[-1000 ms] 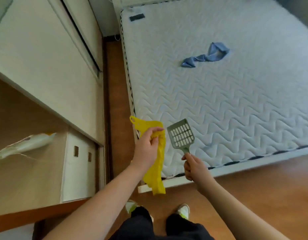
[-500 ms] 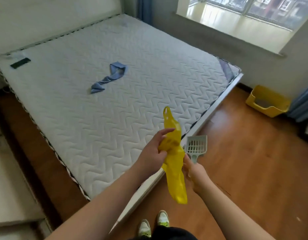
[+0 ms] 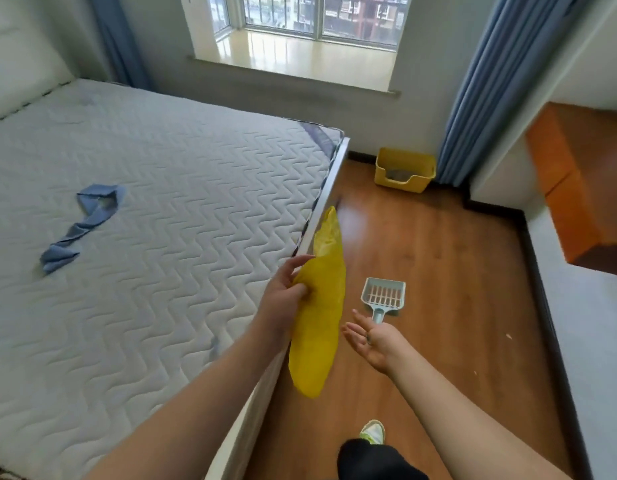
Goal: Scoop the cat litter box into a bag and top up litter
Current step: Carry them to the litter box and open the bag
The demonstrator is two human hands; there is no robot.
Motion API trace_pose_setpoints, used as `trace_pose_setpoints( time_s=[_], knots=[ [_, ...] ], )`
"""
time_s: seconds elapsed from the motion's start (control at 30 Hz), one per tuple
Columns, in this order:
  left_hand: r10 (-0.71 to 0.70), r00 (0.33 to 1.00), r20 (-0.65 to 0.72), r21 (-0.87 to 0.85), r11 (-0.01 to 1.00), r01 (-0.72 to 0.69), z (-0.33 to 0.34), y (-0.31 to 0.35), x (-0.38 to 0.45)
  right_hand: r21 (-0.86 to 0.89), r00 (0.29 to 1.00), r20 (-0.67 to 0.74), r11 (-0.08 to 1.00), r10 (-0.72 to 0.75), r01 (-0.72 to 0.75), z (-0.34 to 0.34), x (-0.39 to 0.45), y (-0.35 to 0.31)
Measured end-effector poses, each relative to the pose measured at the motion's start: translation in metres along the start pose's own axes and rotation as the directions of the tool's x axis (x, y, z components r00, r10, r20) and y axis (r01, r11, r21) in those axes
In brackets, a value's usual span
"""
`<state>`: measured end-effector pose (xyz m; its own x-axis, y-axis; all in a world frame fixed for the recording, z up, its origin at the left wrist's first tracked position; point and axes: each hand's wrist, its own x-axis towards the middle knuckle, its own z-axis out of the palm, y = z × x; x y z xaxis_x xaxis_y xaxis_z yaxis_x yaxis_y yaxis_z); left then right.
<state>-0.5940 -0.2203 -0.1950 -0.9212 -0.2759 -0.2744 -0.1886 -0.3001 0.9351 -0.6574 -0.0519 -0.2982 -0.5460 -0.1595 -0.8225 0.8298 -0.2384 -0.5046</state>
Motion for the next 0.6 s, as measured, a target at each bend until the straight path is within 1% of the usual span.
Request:
trace_pose_setpoints(
  time_s=[0.1, 0.17, 0.2, 0.27, 0.33, 0.4, 0.47, 0.53, 0.6],
  knots=[
    [-0.049, 0.998, 0.028, 0.004, 0.999, 0.049, 0.036, -0.004, 0.027, -0.045, 0.999, -0.017, 0.999, -0.028, 0.027, -0.025, 0.011, -0.028],
    [-0.035, 0.997, 0.07, 0.102, 0.994, 0.028, 0.059, -0.01, 0.048, -0.054, 0.999, 0.001, 0.998, -0.04, 0.04, -0.042, 0.019, -0.048],
    [-0.006, 0.994, 0.108, 0.196, 0.98, -0.015, 0.07, -0.012, 0.06, -0.048, 0.999, 0.018, 0.998, -0.049, 0.049, -0.05, 0.024, -0.06],
    [0.081, 0.973, 0.214, 0.402, 0.901, -0.164, 0.092, -0.015, 0.081, -0.014, 0.996, 0.064, 0.998, -0.063, 0.064, -0.062, 0.03, -0.087],
    [0.182, 0.925, 0.334, 0.527, 0.777, -0.344, 0.116, -0.016, 0.101, 0.007, 0.993, 0.095, 0.997, -0.073, 0.073, -0.072, 0.041, -0.115],
    [0.251, 0.863, 0.437, 0.557, 0.678, -0.48, 0.139, -0.017, 0.119, -0.015, 0.991, 0.108, 0.997, -0.074, 0.076, -0.078, 0.052, -0.144],
    [0.304, 0.811, 0.499, 0.55, 0.612, -0.568, 0.153, -0.019, 0.135, 0.023, 0.991, 0.115, 0.998, -0.063, 0.061, -0.081, 0.064, -0.17],
    [0.354, 0.762, 0.543, 0.549, 0.536, -0.641, 0.16, -0.021, 0.151, 0.131, 0.991, 0.123, 0.991, -0.052, 0.036, -0.084, 0.073, -0.197],
    [0.359, 0.725, 0.588, 0.557, 0.47, -0.685, 0.164, -0.022, 0.164, 0.257, 0.982, 0.162, 0.965, -0.098, 0.054, -0.085, 0.085, -0.224]
  ],
)
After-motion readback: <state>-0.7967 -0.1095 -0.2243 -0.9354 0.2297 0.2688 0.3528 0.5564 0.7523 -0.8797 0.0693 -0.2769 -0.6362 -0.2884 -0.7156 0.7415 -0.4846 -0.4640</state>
